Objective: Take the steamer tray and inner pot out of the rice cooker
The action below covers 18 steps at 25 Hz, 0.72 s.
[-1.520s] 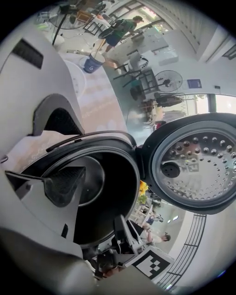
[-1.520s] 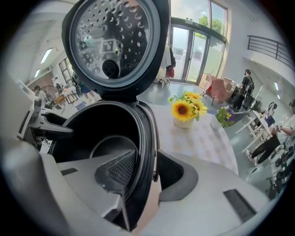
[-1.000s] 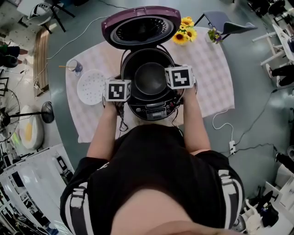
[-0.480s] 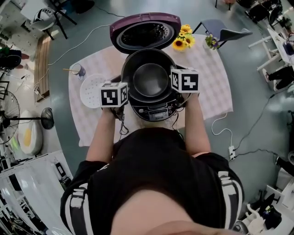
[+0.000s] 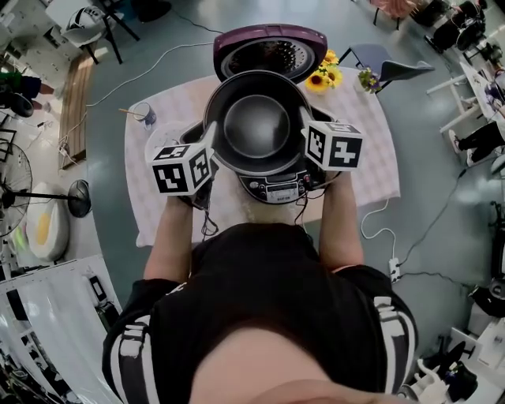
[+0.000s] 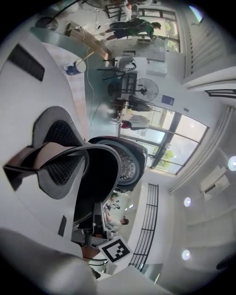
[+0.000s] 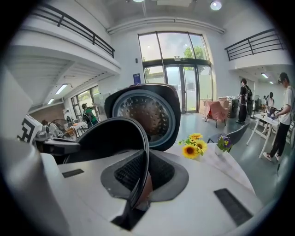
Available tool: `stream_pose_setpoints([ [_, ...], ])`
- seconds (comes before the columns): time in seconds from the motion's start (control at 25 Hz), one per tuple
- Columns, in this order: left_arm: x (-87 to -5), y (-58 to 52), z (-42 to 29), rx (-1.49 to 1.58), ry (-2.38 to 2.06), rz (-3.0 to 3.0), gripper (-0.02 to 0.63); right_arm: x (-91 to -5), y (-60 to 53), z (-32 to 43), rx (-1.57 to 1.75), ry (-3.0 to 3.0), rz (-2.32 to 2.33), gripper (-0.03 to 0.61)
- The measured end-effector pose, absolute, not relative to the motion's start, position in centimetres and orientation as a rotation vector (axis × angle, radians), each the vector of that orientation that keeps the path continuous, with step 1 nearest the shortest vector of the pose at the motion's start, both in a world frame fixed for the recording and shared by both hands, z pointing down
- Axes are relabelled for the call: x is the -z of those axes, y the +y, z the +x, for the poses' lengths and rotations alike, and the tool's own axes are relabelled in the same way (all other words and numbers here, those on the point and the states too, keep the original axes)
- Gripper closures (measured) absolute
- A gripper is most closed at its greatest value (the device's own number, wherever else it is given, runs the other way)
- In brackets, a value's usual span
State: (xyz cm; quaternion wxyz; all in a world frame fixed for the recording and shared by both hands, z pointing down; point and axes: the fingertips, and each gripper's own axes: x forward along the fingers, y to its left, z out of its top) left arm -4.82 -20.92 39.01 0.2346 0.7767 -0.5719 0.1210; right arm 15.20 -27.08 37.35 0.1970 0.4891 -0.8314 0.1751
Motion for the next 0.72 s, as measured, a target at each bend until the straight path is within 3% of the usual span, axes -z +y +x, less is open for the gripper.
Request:
stream_pose_setpoints([
  [0.36, -37.8, -16.4, -11.2, -0.259, -1.690, 2.050, 0.557, -36.3, -24.1, 8.2, -0.477, -2.455, 1.242, 0.554],
  [0.72, -38.6, -9.4, -22.3, -0.171, -1.861, 1.856, 0.564, -37.8, -20.4, -4.2, -0.495, -2.528, 1.002, 0.554],
])
